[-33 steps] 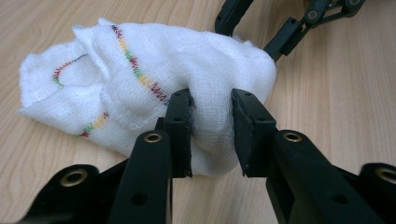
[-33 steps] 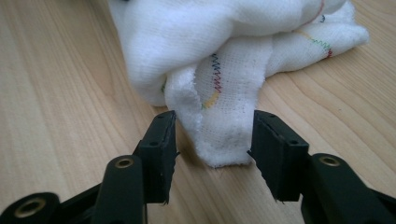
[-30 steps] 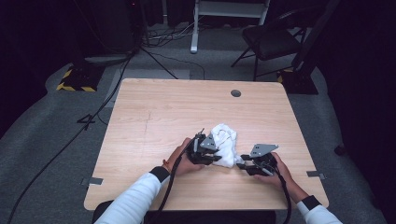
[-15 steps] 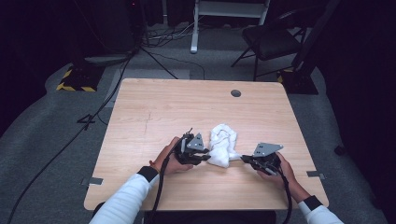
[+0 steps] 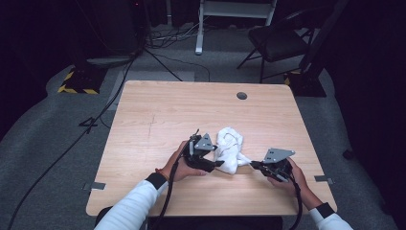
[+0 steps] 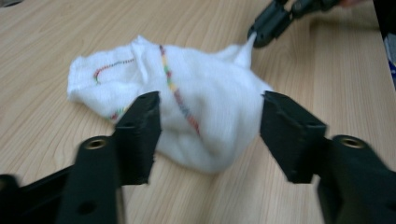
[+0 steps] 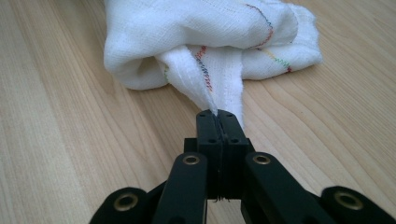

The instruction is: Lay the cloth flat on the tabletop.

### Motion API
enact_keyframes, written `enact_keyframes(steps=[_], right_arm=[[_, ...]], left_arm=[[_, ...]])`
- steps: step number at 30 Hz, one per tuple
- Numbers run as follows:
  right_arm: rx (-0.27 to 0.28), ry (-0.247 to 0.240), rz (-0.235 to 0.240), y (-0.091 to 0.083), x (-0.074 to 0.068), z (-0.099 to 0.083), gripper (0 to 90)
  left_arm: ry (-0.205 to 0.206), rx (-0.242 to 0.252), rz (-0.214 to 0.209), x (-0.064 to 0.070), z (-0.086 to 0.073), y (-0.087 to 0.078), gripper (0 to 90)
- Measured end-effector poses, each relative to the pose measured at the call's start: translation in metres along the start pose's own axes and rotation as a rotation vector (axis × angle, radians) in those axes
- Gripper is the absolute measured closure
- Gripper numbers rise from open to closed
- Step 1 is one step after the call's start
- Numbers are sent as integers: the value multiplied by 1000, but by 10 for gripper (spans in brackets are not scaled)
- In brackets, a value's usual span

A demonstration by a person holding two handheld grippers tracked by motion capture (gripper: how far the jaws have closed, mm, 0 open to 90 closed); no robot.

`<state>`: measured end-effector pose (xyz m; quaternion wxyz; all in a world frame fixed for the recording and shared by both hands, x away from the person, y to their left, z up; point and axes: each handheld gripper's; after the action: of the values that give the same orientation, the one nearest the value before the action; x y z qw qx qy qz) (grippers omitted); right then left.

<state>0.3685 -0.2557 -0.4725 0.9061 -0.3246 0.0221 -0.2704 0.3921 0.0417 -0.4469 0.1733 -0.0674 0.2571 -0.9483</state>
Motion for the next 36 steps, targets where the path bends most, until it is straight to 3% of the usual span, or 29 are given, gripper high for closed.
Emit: enact_keyframes(steps=[2, 5, 6, 7, 8, 9, 11, 18, 22, 25, 27, 30, 31, 32, 33, 35, 36], right_arm=[[-1, -1, -4, 1, -1, 0, 896], [-3, -3, -4, 1, -1, 0, 895], [-2, -1, -4, 1, -1, 0, 895], [-3, -1, -5, 1, -1, 0, 896], [-7, -4, -6, 1, -1, -1, 896], [-9, -3, -9, 0, 0, -1, 896], [-9, 1, -13, -1, 1, -2, 896], [21, 20, -40, -9, 3, 1, 897], [30, 30, -58, -14, 5, 1, 897], [37, 50, -62, -19, 7, -1, 897], [39, 56, -53, -20, 7, -2, 898], [26, 32, -46, -19, 3, -2, 897], [27, 30, -42, -19, 2, -2, 897], [28, 30, -41, -20, 2, -2, 897], [28, 30, -44, -20, 3, -3, 897], [23, 32, -46, -19, 2, -3, 897], [21, 28, -47, -19, 2, -4, 897]], left_arm=[[0, -8, -8, 5, 2, 10, 332], [47, -73, -10, 14, 3, 27, 347], [64, -86, -4, 16, 2, 30, 400], [85, -104, 9, 17, 1, 31, 511], [85, -104, 9, 17, 1, 31, 571], [112, -105, -7, 15, -1, 28, 661], [119, -102, -1, 12, -1, 21, 720], [144, -66, -28, 5, -2, -7, 773], [168, -57, -51, 7, -6, -18, 897], [160, -58, -59, 8, -11, -21, 900], [132, -50, -54, 6, -12, -18, 899], [69, -30, 4, 2, -9, -10, 674], [39, -24, 6, 0, -6, -7, 604], [39, -24, 6, 0, -6, -7, 603], [12, 12, -34, 0, 0, -3, 579], [7, 23, -13, 3, 9, 5, 461], [4, 24, -23, 4, 12, 9, 456]])
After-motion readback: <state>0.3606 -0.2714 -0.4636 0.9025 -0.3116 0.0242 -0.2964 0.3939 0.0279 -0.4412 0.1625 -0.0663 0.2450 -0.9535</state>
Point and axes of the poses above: each handheld gripper's, and its own axes: y roughly forward along the jaws, z roughly out of its top, x roughly to its right, and after that the axes turned 7 degrees about x, right-handed
